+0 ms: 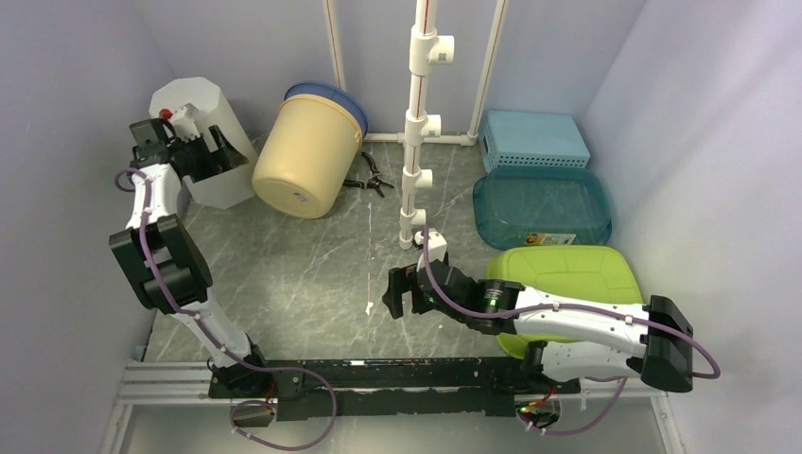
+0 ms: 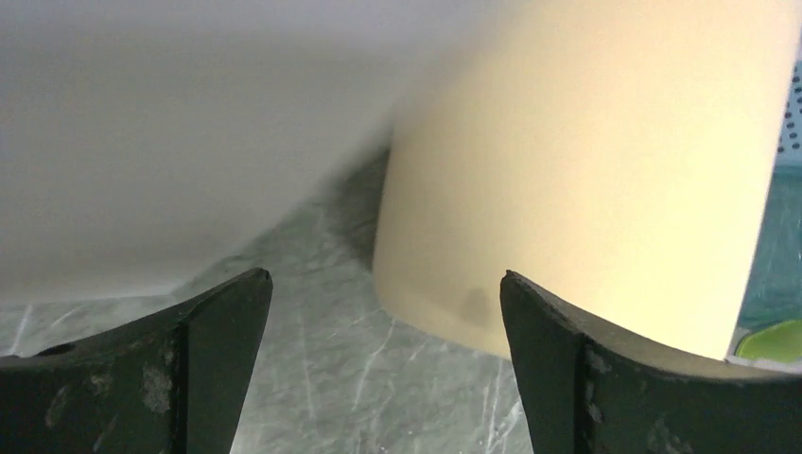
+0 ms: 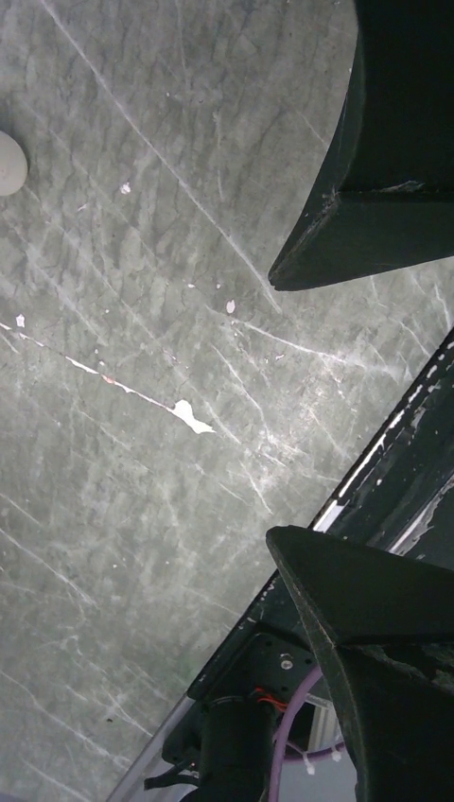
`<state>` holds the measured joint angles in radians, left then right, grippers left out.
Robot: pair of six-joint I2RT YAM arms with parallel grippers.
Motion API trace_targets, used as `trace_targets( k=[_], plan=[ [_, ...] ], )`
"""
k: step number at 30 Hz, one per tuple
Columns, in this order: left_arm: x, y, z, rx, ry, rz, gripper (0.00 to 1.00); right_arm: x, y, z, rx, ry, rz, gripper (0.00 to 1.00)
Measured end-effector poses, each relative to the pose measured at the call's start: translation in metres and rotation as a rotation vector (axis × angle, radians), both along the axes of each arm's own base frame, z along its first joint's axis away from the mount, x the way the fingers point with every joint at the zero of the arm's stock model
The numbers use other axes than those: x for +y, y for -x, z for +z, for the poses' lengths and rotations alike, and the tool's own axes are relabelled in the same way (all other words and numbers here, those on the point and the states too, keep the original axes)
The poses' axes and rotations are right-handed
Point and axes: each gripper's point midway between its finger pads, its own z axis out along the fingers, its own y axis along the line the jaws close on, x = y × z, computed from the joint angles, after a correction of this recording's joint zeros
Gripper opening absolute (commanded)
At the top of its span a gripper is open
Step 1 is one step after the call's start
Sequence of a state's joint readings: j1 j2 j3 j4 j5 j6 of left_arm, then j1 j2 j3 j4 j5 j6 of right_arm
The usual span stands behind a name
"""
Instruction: Turn the large container upside down
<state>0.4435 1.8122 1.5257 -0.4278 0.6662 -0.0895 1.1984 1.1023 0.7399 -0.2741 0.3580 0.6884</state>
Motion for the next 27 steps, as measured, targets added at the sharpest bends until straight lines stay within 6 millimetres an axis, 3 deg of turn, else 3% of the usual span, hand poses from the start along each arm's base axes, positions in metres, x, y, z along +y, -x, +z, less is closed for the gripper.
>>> trace_targets(
  k=[4, 8, 14, 18, 21, 23, 27],
  plan=[
    [-0.023, -0.004, 0.002, 0.009, 0.000, -0.035, 0.96, 0.002, -0.001, -0.002, 0.006, 0.002, 0.003, 1.00],
    [-0.034, 0.005, 0.014, 0.022, 0.008, -0.028, 0.96, 0.004, 0.000, 0.000, 0.010, -0.013, 0.009, 1.00],
    [-0.054, 0.017, 0.089, -0.111, -0.040, -0.046, 0.96, 0.006, 0.000, 0.003, 0.009, -0.030, 0.011, 1.00],
    [-0.106, 0.005, 0.137, -0.215, -0.087, -0.161, 0.96, 0.005, 0.000, 0.006, 0.009, -0.042, 0.005, 1.00],
    [-0.145, -0.011, 0.160, -0.270, -0.103, -0.238, 0.96, 0.004, 0.000, 0.007, 0.009, -0.050, 0.001, 1.00],
    [-0.166, -0.024, 0.165, -0.295, -0.111, -0.270, 0.96, 0.003, 0.000, 0.007, 0.010, -0.052, -0.003, 1.00],
    [-0.183, -0.058, 0.144, -0.277, -0.136, -0.260, 0.96, 0.000, 0.000, 0.006, 0.010, -0.052, -0.010, 1.00]
  ],
)
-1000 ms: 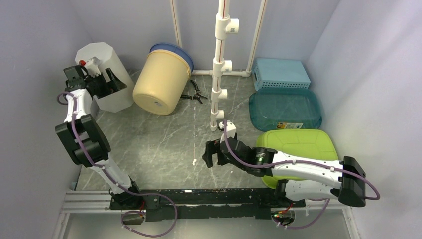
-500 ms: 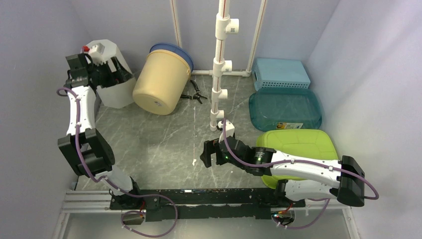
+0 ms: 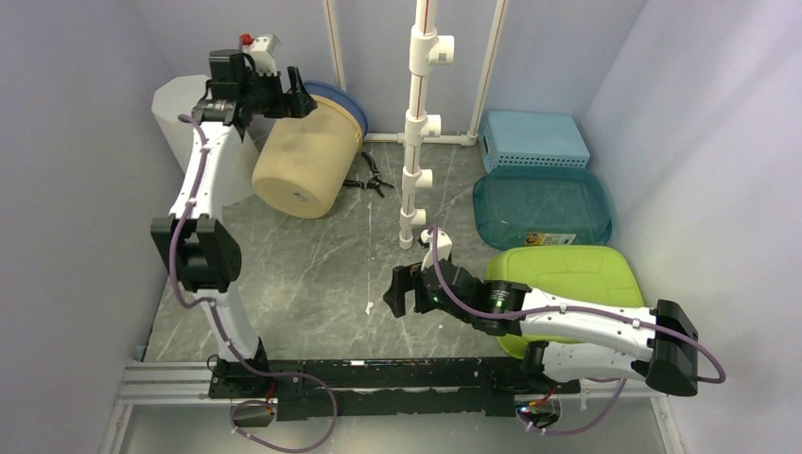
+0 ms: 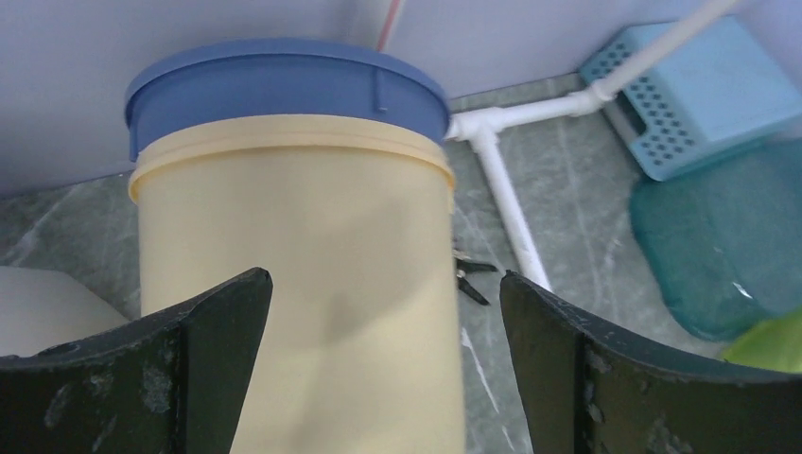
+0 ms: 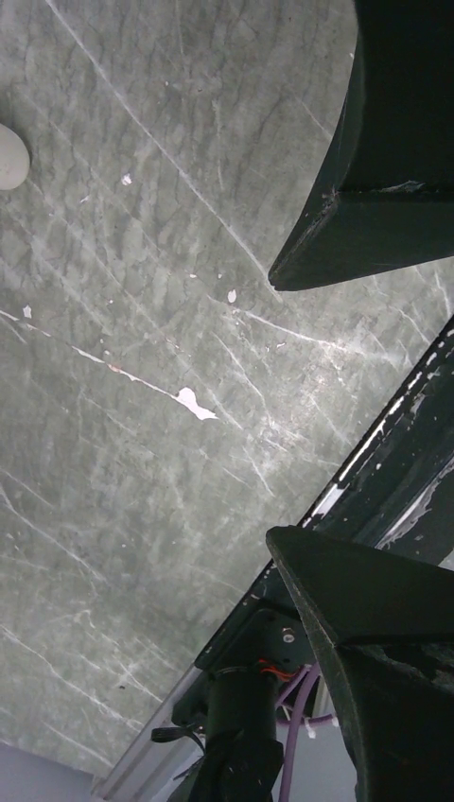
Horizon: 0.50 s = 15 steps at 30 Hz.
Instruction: Turn the large container upside down
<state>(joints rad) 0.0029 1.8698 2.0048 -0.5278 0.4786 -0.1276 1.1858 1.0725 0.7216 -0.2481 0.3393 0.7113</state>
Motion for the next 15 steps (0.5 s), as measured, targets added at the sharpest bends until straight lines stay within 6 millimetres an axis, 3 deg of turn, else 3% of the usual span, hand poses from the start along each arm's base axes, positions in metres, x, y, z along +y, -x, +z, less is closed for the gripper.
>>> trace_targets(
  k=[1, 4, 8, 11, 15],
  plan=[
    [0.001, -0.014, -0.014, 0.019, -0.015, 0.020, 0.96, -0.001, 0.000, 0.000, -0.001, -0.001, -0.001, 1.00],
    [0.001, -0.034, -0.043, 0.058, -0.057, 0.050, 0.96, -0.004, 0.001, 0.002, -0.005, -0.006, -0.004, 1.00],
    [0.008, -0.042, -0.082, 0.114, -0.166, 0.085, 0.96, -0.007, 0.000, 0.004, -0.010, -0.008, -0.012, 1.00],
    [0.013, -0.032, -0.090, 0.114, -0.233, 0.085, 0.96, -0.009, -0.002, 0.005, -0.013, -0.008, -0.019, 1.00],
    [0.014, 0.002, -0.096, 0.129, -0.292, 0.068, 0.96, -0.010, -0.003, 0.006, -0.015, -0.008, -0.023, 1.00]
  ],
)
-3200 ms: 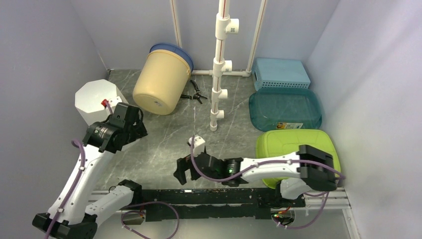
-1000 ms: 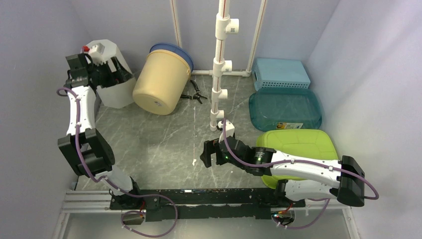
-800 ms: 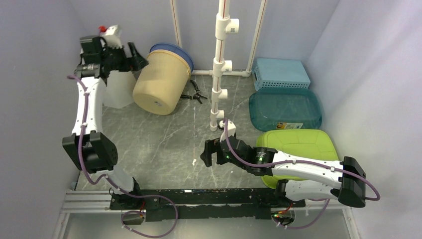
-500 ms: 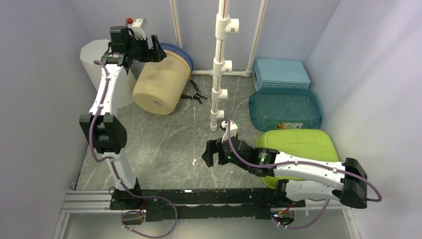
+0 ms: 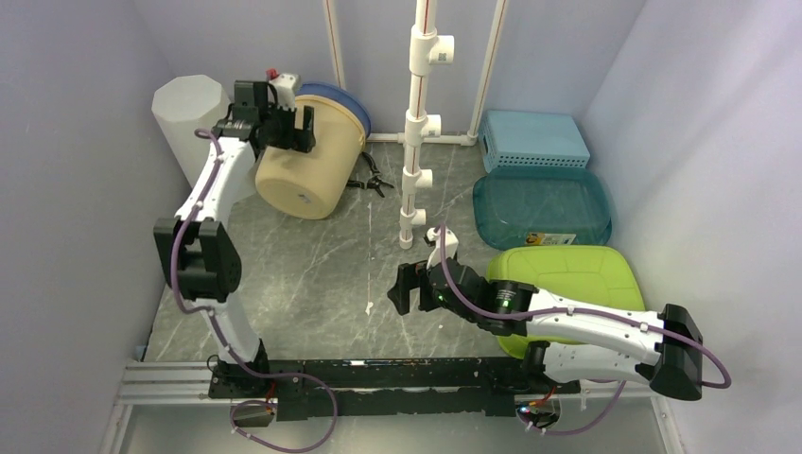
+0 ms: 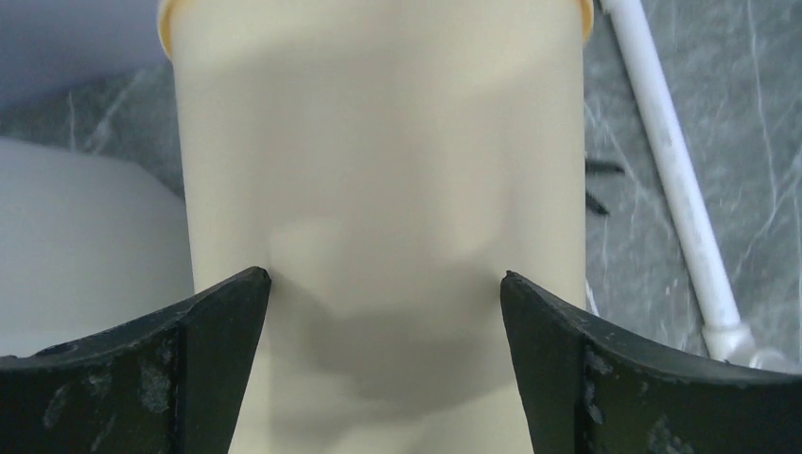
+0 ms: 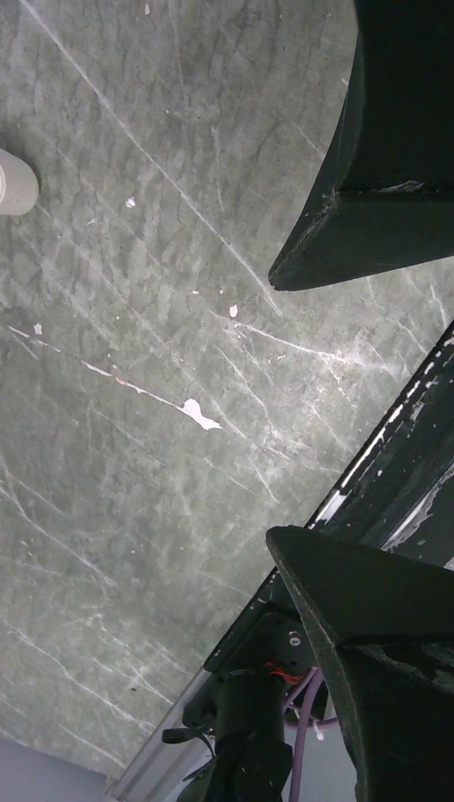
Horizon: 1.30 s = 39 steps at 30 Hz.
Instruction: Turn the large container upside down
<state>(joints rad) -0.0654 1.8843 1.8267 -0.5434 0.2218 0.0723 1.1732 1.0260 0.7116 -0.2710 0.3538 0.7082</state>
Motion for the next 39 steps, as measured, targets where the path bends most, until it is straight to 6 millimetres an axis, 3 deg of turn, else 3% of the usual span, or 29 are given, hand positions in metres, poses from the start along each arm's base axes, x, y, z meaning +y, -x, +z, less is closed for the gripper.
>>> trace_targets(
  k=[3, 5, 8, 13, 15, 19, 22, 25, 29, 31, 34, 36, 39],
  plan=[
    [0.001, 0.033, -0.006, 0.019, -0.029, -0.011, 0.96, 0.000, -0.001, 0.004, -0.006, 0.007, 0.004, 1.00],
    [0.002, 0.057, -0.010, 0.025, -0.036, -0.012, 0.89, 0.001, -0.002, 0.010, -0.017, 0.002, 0.009, 1.00],
    [0.005, 0.093, -0.018, 0.026, -0.028, -0.005, 0.83, 0.006, -0.007, 0.030, -0.044, -0.024, 0.013, 1.00],
    [0.008, 0.126, -0.033, 0.054, -0.018, 0.011, 0.74, 0.016, -0.013, 0.067, -0.095, -0.085, 0.027, 1.00],
    [0.006, 0.144, -0.056, 0.130, -0.008, 0.011, 0.73, 0.018, -0.014, 0.075, -0.105, -0.097, 0.031, 1.00],
    [-0.008, 0.197, -0.125, 0.382, 0.006, -0.006, 0.67, 0.019, -0.014, 0.079, -0.111, -0.101, 0.040, 1.00],
    [-0.013, 0.228, -0.142, 0.478, 0.009, -0.010, 0.70, 0.018, -0.014, 0.078, -0.111, -0.098, 0.040, 1.00],
    [-0.016, 0.245, -0.121, 0.429, 0.036, -0.005, 0.78, 0.013, -0.015, 0.081, -0.118, -0.097, 0.027, 1.00],
    [-0.020, 0.252, -0.048, 0.206, 0.114, 0.000, 0.93, -0.006, -0.020, 0.095, -0.154, -0.124, -0.032, 1.00],
    [-0.023, 0.247, -0.015, 0.124, 0.139, -0.006, 0.94, -0.019, -0.025, 0.097, -0.165, -0.125, -0.071, 1.00],
    [-0.029, 0.227, 0.036, 0.029, 0.164, -0.033, 0.94, -0.033, -0.031, 0.093, -0.165, -0.115, -0.119, 1.00],
    [-0.033, 0.201, 0.062, -0.003, 0.159, -0.039, 0.94, -0.039, -0.033, 0.086, -0.155, -0.100, -0.138, 1.00],
    [-0.034, 0.154, 0.078, -0.017, 0.140, -0.005, 0.94, -0.044, -0.032, 0.076, -0.137, -0.080, -0.146, 1.00]
  ],
)
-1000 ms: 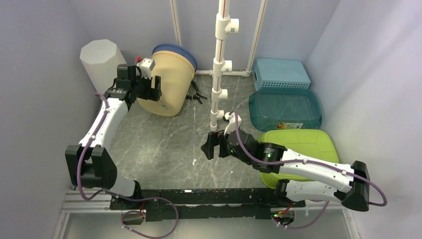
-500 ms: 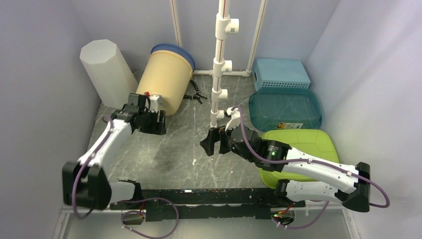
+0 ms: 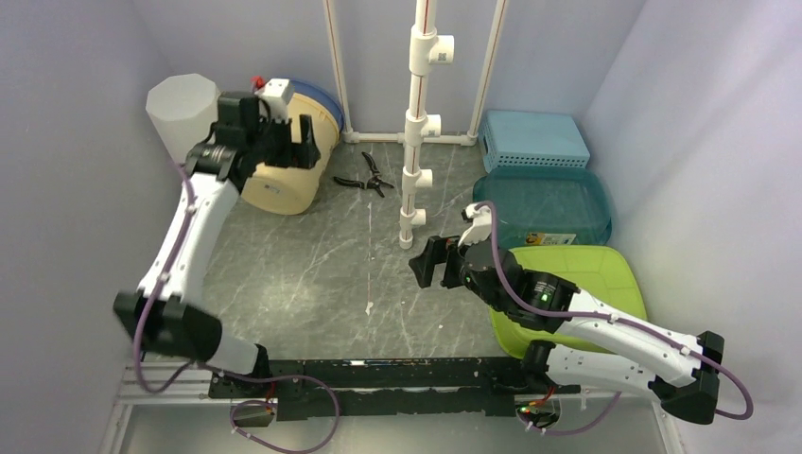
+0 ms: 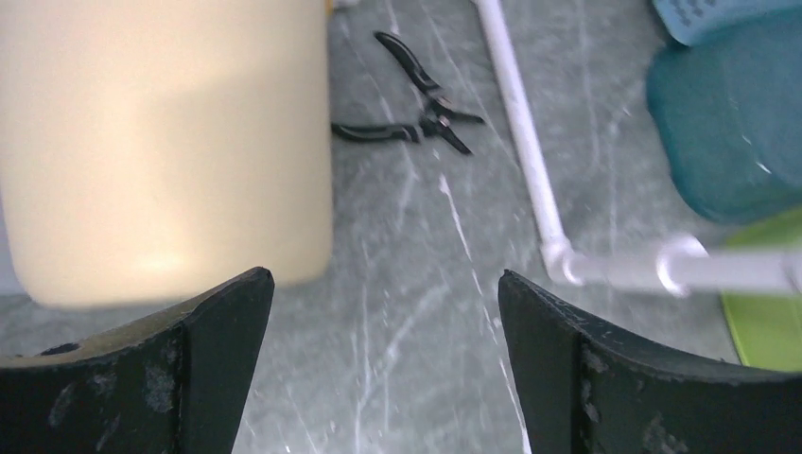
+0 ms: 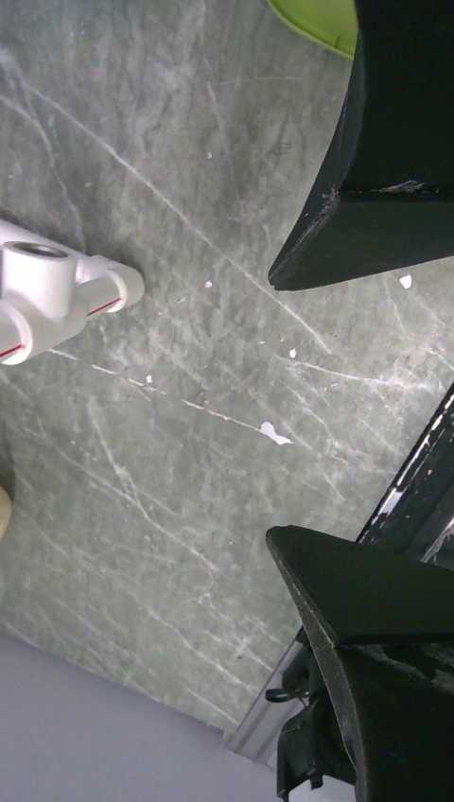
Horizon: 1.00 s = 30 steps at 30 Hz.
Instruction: Turn the large container upside down
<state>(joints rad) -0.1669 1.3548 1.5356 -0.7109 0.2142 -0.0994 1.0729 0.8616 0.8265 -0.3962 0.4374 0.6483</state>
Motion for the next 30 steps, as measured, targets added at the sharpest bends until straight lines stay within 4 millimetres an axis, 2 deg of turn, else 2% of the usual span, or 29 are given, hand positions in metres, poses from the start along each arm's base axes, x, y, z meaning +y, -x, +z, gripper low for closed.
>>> trace_targets(
  k=[3, 5, 8, 10, 14, 23, 25, 30],
  plan=[
    [0.002, -0.050, -0.011, 0.022, -0.030, 0.058, 0.94, -0.003, 0.001, -0.008, 0.018, 0.014, -0.007, 1.00],
    [0.005, -0.080, -0.026, 0.032, -0.050, 0.099, 0.95, -0.004, 0.002, -0.011, 0.026, 0.022, -0.009, 1.00],
    [0.005, -0.119, -0.038, 0.021, -0.068, 0.134, 0.95, -0.006, 0.002, -0.015, 0.034, 0.021, -0.015, 1.00],
    [0.004, -0.147, -0.035, -0.014, -0.072, 0.152, 0.95, -0.007, 0.002, -0.016, 0.039, 0.019, -0.019, 1.00],
    [0.006, -0.196, -0.016, -0.127, -0.078, 0.185, 0.95, -0.008, 0.003, -0.022, 0.054, 0.023, -0.024, 1.00],
    [0.030, -0.262, -0.001, -0.291, -0.052, 0.262, 0.95, -0.009, 0.007, -0.038, 0.097, 0.039, -0.011, 1.00],
    [0.039, -0.277, -0.007, -0.308, -0.045, 0.274, 0.95, -0.007, 0.008, -0.042, 0.109, 0.046, -0.005, 1.00],
    [0.054, -0.299, -0.032, -0.298, -0.032, 0.277, 0.95, -0.003, 0.009, -0.051, 0.135, 0.063, 0.009, 1.00]
  ],
)
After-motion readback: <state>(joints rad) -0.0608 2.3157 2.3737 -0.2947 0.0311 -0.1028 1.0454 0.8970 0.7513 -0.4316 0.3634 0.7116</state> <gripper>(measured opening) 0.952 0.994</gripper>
